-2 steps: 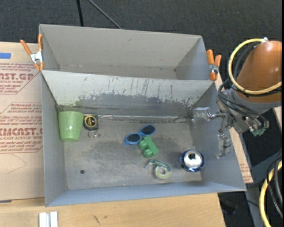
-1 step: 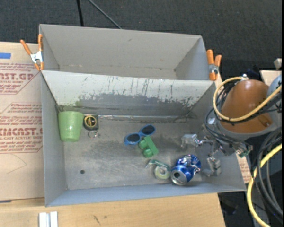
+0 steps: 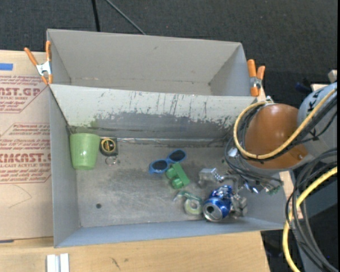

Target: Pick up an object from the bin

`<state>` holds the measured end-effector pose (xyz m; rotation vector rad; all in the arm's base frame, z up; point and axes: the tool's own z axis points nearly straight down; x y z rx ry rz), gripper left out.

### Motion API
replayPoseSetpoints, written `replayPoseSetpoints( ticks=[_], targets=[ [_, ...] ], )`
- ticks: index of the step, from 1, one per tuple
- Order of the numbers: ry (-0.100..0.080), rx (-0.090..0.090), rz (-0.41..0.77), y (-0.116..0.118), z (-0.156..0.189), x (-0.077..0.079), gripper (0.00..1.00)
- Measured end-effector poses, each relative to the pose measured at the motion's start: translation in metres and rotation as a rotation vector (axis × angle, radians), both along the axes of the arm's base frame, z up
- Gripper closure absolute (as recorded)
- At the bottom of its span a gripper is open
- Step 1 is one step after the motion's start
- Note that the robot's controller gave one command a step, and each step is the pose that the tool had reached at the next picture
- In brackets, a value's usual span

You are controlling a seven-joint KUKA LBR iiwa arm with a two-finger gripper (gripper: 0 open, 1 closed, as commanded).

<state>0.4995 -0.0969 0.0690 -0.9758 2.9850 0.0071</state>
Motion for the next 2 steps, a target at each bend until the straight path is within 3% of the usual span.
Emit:
replayPoseSetpoints(
  ticks=[1, 2],
  targets=[
    [0.000, -0.003, -0.005, -0.003, 0.001, 0.000, 1.00],
    [-0.009, -0.005, 0.017, 0.009, 0.138, 0.007, 1.00]
  ],
)
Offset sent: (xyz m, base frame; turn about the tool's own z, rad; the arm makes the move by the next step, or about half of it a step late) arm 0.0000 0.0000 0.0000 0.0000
